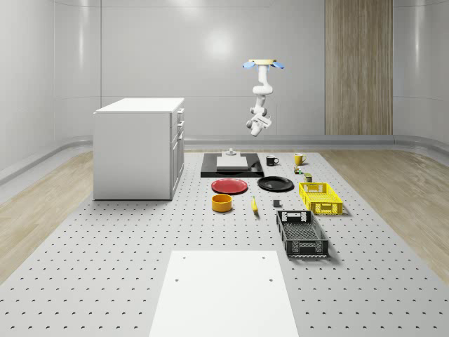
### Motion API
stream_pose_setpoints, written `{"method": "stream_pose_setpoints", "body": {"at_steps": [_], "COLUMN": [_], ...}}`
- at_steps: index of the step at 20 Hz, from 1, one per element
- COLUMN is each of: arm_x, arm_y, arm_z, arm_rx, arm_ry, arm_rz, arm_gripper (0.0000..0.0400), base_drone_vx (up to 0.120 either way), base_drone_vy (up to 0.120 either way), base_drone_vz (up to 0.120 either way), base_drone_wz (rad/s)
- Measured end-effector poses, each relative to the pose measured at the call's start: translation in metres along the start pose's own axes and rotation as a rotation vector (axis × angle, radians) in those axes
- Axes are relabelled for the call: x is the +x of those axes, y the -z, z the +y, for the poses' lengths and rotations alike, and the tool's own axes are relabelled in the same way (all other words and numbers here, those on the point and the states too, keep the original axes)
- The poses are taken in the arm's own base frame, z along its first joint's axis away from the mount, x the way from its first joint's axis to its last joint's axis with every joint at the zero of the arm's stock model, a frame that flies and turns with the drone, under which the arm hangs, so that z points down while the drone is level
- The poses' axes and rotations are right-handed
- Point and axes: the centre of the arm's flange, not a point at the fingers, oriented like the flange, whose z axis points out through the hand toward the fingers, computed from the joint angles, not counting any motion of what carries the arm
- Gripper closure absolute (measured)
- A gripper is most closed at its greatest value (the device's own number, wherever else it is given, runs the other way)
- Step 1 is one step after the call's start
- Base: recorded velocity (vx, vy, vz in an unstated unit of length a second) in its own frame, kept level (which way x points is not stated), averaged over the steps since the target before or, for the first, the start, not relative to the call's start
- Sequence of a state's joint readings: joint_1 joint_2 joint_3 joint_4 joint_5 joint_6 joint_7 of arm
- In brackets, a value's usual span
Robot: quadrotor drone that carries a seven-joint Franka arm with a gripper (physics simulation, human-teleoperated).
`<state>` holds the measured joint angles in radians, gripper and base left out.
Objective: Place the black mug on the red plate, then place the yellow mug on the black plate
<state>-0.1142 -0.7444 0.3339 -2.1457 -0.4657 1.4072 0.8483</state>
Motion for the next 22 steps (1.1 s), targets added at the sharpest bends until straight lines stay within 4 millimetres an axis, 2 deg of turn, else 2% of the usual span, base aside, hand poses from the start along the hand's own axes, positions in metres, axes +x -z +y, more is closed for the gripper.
{"method": "stream_pose_setpoints", "body": {"at_steps": [2,4,7,9,12,15,18,22], "arm_x": [-0.017,-0.037,-0.062,-0.070,-0.070,-0.064,-0.059,-0.054], "arm_y": [-0.003,-0.015,-0.052,-0.082,-0.122,-0.147,-0.161,-0.170], "arm_z": [-0.017,-0.036,-0.060,-0.067,-0.066,-0.059,-0.053,-0.047], "arm_rx": [-0.172,-0.384,-0.748,-0.983,-1.269,-1.459,-1.574,-1.658], "arm_ry": [0.005,0.012,0.023,0.029,0.038,0.047,0.054,0.060], "arm_rz": [0.173,0.385,0.747,0.981,1.264,1.455,1.572,1.657], "arm_gripper": [0.0000,0.0000,0.0000,0.0000,0.0000,0.0000,0.0000,0.0000], "base_drone_vx": [0.000,0.000,0.000,0.000,0.053,0.120,0.120,0.120], "base_drone_vy": [0.000,0.000,0.000,0.000,0.000,0.000,0.000,-0.110], "base_drone_vz": [0.000,0.000,0.000,0.000,0.000,-0.093,-0.120,-0.120], "base_drone_wz": [0.000,0.000,0.000,0.000,0.000,0.000,0.000,0.000]}}
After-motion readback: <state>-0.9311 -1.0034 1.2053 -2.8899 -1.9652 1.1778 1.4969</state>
